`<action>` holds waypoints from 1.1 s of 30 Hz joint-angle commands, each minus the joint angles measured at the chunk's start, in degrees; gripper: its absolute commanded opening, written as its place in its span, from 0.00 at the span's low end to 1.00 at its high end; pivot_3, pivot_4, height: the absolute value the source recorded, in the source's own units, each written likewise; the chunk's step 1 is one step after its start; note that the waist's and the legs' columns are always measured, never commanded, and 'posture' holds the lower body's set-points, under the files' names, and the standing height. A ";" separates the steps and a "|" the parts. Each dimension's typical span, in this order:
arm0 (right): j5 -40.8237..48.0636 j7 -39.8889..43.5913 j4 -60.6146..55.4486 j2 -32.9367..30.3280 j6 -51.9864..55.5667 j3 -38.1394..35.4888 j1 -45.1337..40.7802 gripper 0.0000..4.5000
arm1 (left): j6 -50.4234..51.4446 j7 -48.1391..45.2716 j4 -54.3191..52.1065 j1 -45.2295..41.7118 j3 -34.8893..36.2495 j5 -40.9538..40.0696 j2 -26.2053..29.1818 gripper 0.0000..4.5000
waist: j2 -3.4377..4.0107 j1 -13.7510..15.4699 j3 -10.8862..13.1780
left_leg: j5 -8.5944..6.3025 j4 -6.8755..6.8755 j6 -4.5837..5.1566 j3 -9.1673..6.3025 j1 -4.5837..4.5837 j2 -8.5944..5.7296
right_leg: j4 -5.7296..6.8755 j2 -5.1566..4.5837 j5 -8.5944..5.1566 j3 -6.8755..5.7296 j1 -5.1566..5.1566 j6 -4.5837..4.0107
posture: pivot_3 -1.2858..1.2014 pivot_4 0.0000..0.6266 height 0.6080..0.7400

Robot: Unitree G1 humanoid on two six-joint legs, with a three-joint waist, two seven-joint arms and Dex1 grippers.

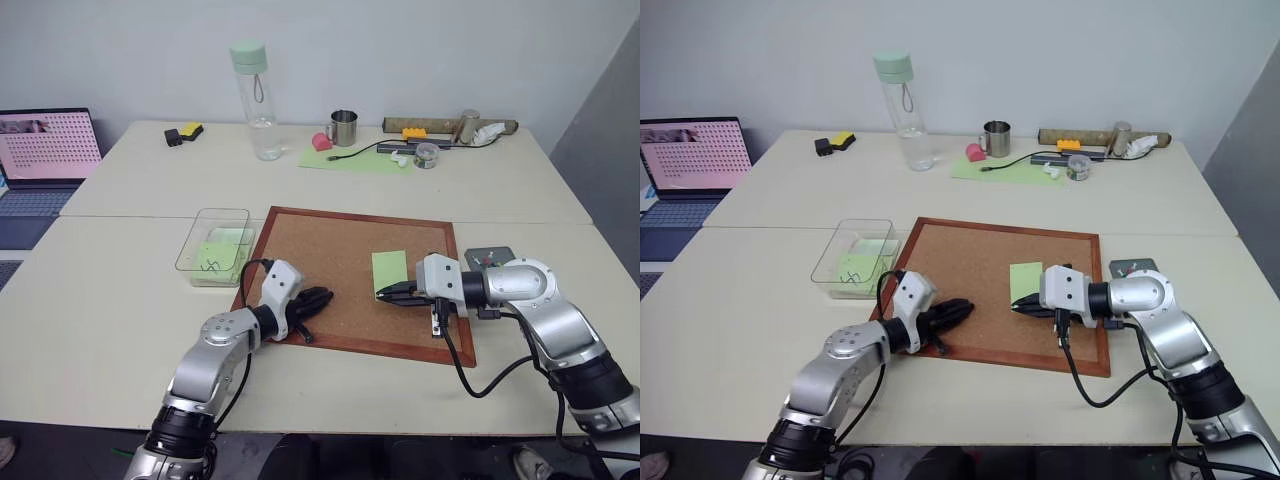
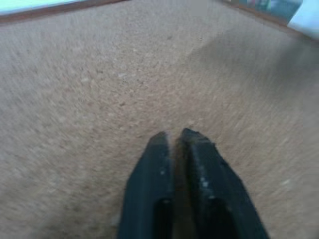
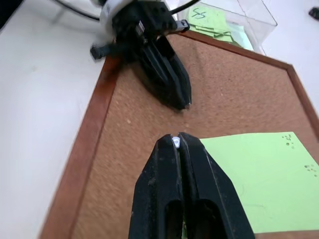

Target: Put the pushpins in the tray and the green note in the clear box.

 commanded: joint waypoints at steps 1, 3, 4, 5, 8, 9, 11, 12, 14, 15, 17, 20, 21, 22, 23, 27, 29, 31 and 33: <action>-0.95 1.05 0.79 -0.31 -5.70 -0.21 -2.30 0.00 | 13.41 1.63 -8.93 -1.68 8.41 -18.37 -1.46 0.33 | -0.03 0.00 0.07 | 0.01 0.03 -0.02 -0.02 -0.03 0.00 | -0.02 0.00 0.00 -0.02 0.00 0.00 | 0.52 0.24 1.00; -1.80 1.29 1.48 -0.17 -8.86 0.03 -3.24 0.00 | 19.58 3.33 -11.06 -1.19 11.06 -27.52 -2.18 0.41 | -0.04 0.00 0.08 | 0.02 0.03 -0.05 -0.03 -0.06 -0.01 | -0.08 0.00 0.00 -0.02 0.00 0.00 | 0.52 0.24 1.00; -2.37 1.13 1.76 -0.02 -11.00 0.10 -3.65 0.00 | 21.68 4.85 -11.08 -1.07 12.23 -31.14 -3.06 0.45 | -0.04 0.00 0.08 | 0.02 0.02 -0.06 -0.03 -0.06 0.00 | -0.11 0.00 0.00 -0.02 0.01 0.00 | 0.52 0.24 1.00; -2.98 0.98 1.98 0.16 -13.63 0.22 -4.05 0.00 | 23.17 6.18 -10.72 -1.02 12.83 -33.65 -3.94 0.50 | -0.05 0.01 0.09 | 0.02 0.02 -0.07 -0.03 -0.06 -0.01 | -0.13 0.00 0.00 -0.02 0.01 0.00 | 0.52 0.24 1.00; -3.42 0.47 2.18 0.85 -17.91 0.25 -4.55 0.00 | 24.95 9.47 -9.62 -1.25 12.95 -36.72 -5.69 0.62 | -0.08 0.03 0.13 | 0.02 0.05 -0.08 -0.04 -0.07 -0.01 | -0.14 0.00 0.00 -0.02 0.02 0.00 | 0.52 0.24 1.00; -3.51 0.40 2.26 0.98 -18.89 0.29 -4.67 0.00 | 25.00 10.38 -9.33 -1.46 12.59 -36.91 -6.14 0.66 | -0.08 0.04 0.13 | 0.05 0.05 -0.13 -0.04 -0.05 -0.02 | -0.12 0.00 0.00 -0.03 0.04 0.00 | 0.52 0.24 1.00; -3.74 0.40 2.32 1.12 -20.65 0.48 -4.94 0.00 | 24.34 12.12 -8.50 -2.17 11.68 -36.33 -7.22 0.76 | -0.08 0.07 0.13 | 0.09 0.05 -0.20 -0.05 -0.04 -0.02 | -0.11 0.00 0.00 -0.04 0.05 0.00 | 0.52 0.24 1.00; -3.73 0.47 2.18 1.20 -21.05 0.61 -5.02 0.00 | 23.67 12.79 -7.99 -2.57 11.15 -35.51 -7.66 0.81 | -0.09 0.09 0.13 | 0.12 0.06 -0.26 -0.05 -0.04 -0.03 | -0.11 0.00 0.00 -0.04 0.06 0.00 | 0.52 0.24 1.00; -3.70 0.66 1.85 1.26 -21.79 0.97 -5.07 0.00 | 22.87 13.80 -7.13 -3.08 10.66 -34.92 -8.47 0.85 | -0.09 0.12 0.13 | 0.13 0.06 -0.28 -0.05 -0.04 -0.03 | -0.11 0.00 0.01 -0.03 0.06 0.00 | 0.52 0.24 1.00; -3.63 0.72 1.65 1.28 -21.98 1.12 -5.01 0.00 | 22.70 14.09 -6.89 -3.23 10.50 -34.96 -8.75 0.85 | -0.09 0.14 0.13 | 0.14 0.07 -0.29 -0.05 -0.04 -0.03 | -0.11 0.00 0.01 -0.03 0.06 -0.01 | 0.52 0.24 1.00; -3.54 0.79 1.32 1.29 -22.21 1.36 -4.85 0.00 | 22.25 14.38 -6.65 -3.42 9.94 -34.90 -9.11 0.85 | -0.09 0.14 0.13 | 0.14 0.07 -0.29 -0.05 -0.04 -0.03 | -0.11 0.00 0.01 -0.03 0.06 -0.01 | 0.52 0.24 1.00; -3.42 0.78 0.92 1.40 -22.33 1.64 -4.67 0.00 | 21.21 14.79 -6.24 -4.17 8.76 -34.02 -9.74 0.85 | -0.09 0.14 0.13 | 0.14 0.06 -0.30 -0.04 -0.04 -0.03 | -0.11 0.00 0.01 -0.03 0.05 -0.01 | 0.52 0.24 1.00; -3.37 0.75 0.82 1.42 -22.34 1.73 -4.64 0.00 | 20.94 14.85 -6.16 -4.36 8.42 -33.75 -9.84 0.85 | -0.09 0.15 0.13 | 0.14 0.06 -0.30 -0.05 -0.04 -0.03 | -0.11 0.00 0.01 -0.03 0.05 -0.02 | 0.52 0.24 1.00; -3.29 0.72 0.64 1.46 -22.29 1.85 -4.60 0.00 | 20.39 14.55 -6.22 -4.66 7.49 -32.92 -9.75 0.85 | -0.09 0.15 0.13 | 0.14 0.06 -0.30 -0.05 -0.04 -0.03 | -0.11 0.00 0.01 -0.03 0.05 -0.02 | 0.52 0.24 1.00; -3.21 0.68 0.50 1.53 -22.22 1.97 -4.58 0.00 | 19.73 13.91 -6.28 -4.89 6.57 -32.23 -9.78 0.85 | -0.09 0.15 0.13 | 0.15 0.06 -0.30 -0.05 -0.04 -0.03 | -0.11 0.00 0.01 -0.03 0.05 -0.02 | 0.52 0.24 1.00; -3.28 0.64 0.17 1.92 -22.13 2.45 -4.32 0.00 | 17.12 13.63 -5.29 -5.39 5.25 -30.63 -11.00 0.75 | -0.09 0.17 0.13 | 0.14 0.06 -0.30 -0.04 -0.05 -0.03 | -0.12 0.00 0.01 -0.02 0.05 -0.02 | 0.52 0.24 1.00; -3.32 0.67 0.03 2.08 -22.08 2.55 -4.21 0.00 | 16.51 13.28 -5.18 -5.28 4.87 -30.36 -11.12 0.68 | -0.09 0.16 0.13 | 0.15 0.06 -0.30 -0.04 -0.04 -0.03 | -0.12 0.00 0.01 -0.02 0.05 -0.02 | 0.52 0.24 1.00; -3.34 0.73 -0.04 2.15 -22.14 2.61 -4.14 0.00 | 15.80 12.82 -5.28 -5.09 3.71 -29.25 -10.79 0.58 | -0.09 0.16 0.13 | 0.15 0.06 -0.30 -0.04 -0.04 -0.03 | -0.12 0.00 0.01 -0.03 0.04 -0.02 | 0.52 0.24 1.00; -3.39 0.73 -0.03 2.15 -22.28 2.71 -4.04 0.00 | 14.94 12.04 -5.24 -4.77 2.10 -27.29 -10.02 0.51 | -0.09 0.16 0.13 | 0.14 0.06 -0.30 -0.04 -0.04 -0.03 | -0.12 0.00 0.01 -0.02 0.05 -0.02 | 0.52 0.24 1.00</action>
